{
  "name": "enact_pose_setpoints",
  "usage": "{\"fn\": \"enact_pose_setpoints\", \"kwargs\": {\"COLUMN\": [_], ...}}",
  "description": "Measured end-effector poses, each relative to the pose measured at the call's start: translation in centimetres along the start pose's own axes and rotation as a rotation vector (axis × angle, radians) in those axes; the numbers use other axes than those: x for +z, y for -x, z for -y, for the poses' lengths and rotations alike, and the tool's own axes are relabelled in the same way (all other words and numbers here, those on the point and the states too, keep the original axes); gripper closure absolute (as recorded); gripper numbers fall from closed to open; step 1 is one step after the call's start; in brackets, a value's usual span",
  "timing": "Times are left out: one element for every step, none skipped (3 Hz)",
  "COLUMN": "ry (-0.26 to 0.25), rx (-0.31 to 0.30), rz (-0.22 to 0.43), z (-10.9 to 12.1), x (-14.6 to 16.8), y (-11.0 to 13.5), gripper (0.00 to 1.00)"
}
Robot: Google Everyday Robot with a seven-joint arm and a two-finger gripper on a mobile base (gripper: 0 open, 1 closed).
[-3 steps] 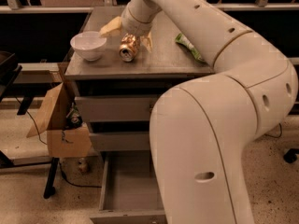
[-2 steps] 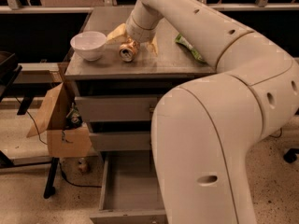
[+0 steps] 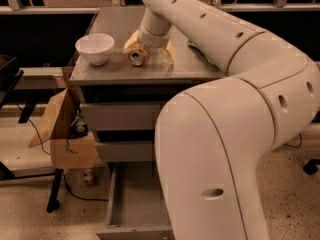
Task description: Place orange can into bottom drawer
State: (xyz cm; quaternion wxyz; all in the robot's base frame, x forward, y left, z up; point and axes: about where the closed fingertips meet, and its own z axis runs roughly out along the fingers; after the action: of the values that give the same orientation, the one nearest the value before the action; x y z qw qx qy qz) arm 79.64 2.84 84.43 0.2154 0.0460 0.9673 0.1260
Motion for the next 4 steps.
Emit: {"fn": "enact_pose_setpoints", "kwargs": {"ry": [-0.029, -0.03, -0.002, 0.04], "rx": [0.004, -0.017, -0.057, -0.089], "rz": [0.073, 0.22, 0.296, 0.303], "z": [-0.3, -1.7, -2.9, -2.4], "x": [-0.7, -2.6, -3.5, -4.5], "y": [0.9, 2.1, 2.6, 2.1], "gripper": [0.42, 0.73, 0.96, 1.0]}}
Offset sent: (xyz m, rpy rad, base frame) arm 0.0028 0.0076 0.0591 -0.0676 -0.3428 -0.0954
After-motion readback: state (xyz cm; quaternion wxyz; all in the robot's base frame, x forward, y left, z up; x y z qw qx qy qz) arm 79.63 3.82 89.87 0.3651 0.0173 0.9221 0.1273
